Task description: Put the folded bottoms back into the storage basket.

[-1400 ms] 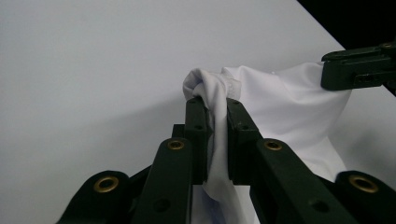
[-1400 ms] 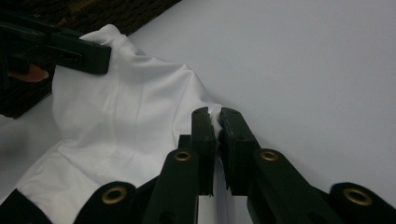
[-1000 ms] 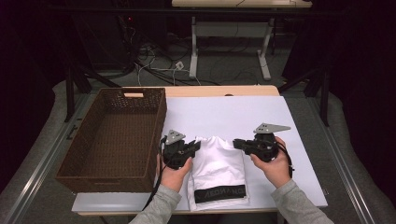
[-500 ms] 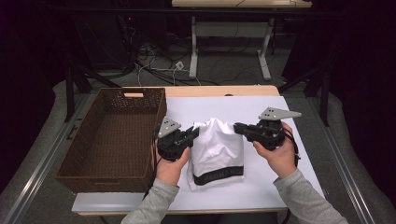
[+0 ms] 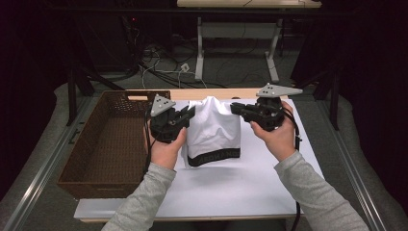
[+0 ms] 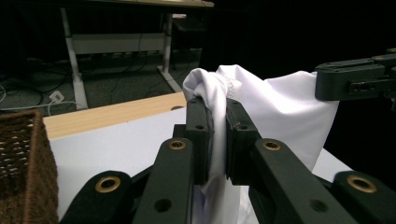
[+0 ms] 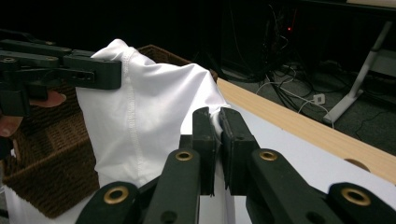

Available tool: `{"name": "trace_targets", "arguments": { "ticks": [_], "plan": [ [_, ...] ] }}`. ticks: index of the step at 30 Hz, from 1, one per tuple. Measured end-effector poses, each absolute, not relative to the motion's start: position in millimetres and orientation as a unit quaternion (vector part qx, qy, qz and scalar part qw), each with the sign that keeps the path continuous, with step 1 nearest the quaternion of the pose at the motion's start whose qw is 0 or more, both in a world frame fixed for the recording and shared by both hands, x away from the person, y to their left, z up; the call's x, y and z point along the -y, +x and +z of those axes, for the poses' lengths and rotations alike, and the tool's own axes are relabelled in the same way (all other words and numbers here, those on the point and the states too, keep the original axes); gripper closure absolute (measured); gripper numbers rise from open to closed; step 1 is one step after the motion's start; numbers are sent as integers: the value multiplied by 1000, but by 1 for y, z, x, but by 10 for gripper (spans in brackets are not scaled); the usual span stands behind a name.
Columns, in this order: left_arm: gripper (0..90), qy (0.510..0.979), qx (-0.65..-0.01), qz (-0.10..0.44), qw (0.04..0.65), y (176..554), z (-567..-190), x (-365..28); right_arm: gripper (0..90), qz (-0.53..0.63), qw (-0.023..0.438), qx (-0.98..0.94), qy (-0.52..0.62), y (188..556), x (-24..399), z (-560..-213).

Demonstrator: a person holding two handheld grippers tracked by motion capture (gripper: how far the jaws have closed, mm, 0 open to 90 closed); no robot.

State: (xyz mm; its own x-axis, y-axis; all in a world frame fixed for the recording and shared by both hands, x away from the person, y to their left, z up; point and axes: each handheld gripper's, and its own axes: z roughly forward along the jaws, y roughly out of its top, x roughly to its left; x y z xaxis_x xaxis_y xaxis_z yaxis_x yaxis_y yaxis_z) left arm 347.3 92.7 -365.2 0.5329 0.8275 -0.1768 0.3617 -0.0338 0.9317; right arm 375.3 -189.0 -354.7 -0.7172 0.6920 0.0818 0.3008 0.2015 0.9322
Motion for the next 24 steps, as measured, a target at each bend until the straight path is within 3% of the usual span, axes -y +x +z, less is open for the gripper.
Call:
{"name": "trace_targets", "arguments": {
  "ticks": [24],
  "plan": [
    [826, 652, -457, 265, 544, 355, -301, -151, 852, 558, 180, -752, 303, 397, 129, -304]
  ]
}}
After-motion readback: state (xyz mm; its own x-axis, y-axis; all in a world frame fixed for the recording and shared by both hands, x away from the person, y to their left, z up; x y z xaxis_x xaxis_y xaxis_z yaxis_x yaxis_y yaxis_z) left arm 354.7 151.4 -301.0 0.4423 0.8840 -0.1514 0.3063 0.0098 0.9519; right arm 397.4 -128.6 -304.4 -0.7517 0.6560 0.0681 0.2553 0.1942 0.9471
